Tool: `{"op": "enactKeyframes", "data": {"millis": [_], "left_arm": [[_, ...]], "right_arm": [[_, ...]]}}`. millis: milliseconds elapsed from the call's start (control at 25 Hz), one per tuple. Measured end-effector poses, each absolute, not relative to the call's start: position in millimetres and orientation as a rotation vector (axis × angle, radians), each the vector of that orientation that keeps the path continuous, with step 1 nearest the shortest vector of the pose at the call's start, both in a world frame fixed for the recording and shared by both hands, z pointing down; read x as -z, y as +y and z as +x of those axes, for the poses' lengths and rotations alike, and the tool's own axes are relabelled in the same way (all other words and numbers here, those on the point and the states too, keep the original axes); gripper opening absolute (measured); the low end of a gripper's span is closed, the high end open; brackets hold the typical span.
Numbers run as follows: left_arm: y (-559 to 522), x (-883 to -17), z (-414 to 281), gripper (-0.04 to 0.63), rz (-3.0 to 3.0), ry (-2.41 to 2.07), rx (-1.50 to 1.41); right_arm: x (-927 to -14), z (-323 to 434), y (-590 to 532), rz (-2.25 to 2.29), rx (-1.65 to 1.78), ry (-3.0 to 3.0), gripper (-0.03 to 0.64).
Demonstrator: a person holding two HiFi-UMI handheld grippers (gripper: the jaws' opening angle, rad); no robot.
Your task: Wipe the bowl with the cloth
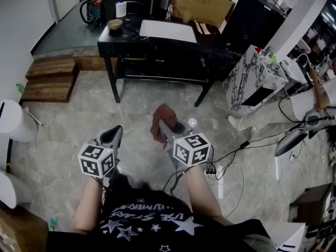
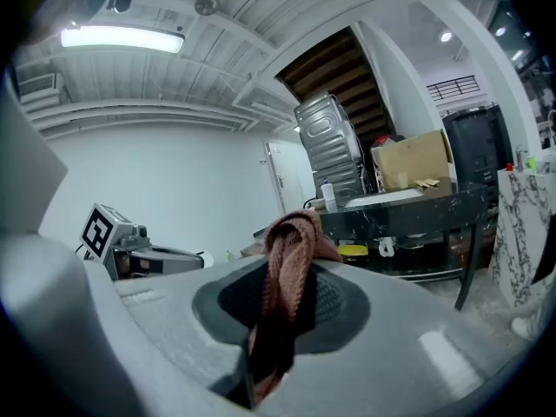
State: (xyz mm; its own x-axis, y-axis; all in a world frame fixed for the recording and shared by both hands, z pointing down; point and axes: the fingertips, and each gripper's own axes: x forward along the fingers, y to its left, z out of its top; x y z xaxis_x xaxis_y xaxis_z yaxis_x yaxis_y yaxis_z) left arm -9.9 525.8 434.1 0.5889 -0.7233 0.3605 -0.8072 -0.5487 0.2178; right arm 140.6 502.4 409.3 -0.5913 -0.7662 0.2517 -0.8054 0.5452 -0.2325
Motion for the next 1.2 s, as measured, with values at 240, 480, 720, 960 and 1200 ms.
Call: {"op": "enactKeyframes", "data": {"millis": [240, 480, 720, 960, 1200], "left_arm": [[532.7, -440.7, -17.4, 0.008, 2.475, -1.239, -0.378], [502.4, -447.3, -33.8, 0.008, 2.436, -1.266, -0.335], [447.4, -454.1, -27.6, 0.008, 2.466, -1.195, -0.312], [359.9, -464.0, -44.5, 0.008, 2.452, -1.141, -0.302], [274.5, -460.4, -59.4, 0.008, 2.449, -1.09, -0.303]], "right_arm": [[-411.0, 143.4, 496.6, 1.351, -0.482, -2.66, 0.069], [-434.2, 139.3, 483.0, 1.361, -0.561, -2.629, 0.069], [-439.7, 142.0, 432.9, 1.427, -0.586, -2.593, 0.069], [-443.3, 126.3, 353.3, 1.456, -0.578, -2.554, 0.069], [-431.4, 117.3, 273.6, 1.511, -0.586, -2.511, 0.069]]}}
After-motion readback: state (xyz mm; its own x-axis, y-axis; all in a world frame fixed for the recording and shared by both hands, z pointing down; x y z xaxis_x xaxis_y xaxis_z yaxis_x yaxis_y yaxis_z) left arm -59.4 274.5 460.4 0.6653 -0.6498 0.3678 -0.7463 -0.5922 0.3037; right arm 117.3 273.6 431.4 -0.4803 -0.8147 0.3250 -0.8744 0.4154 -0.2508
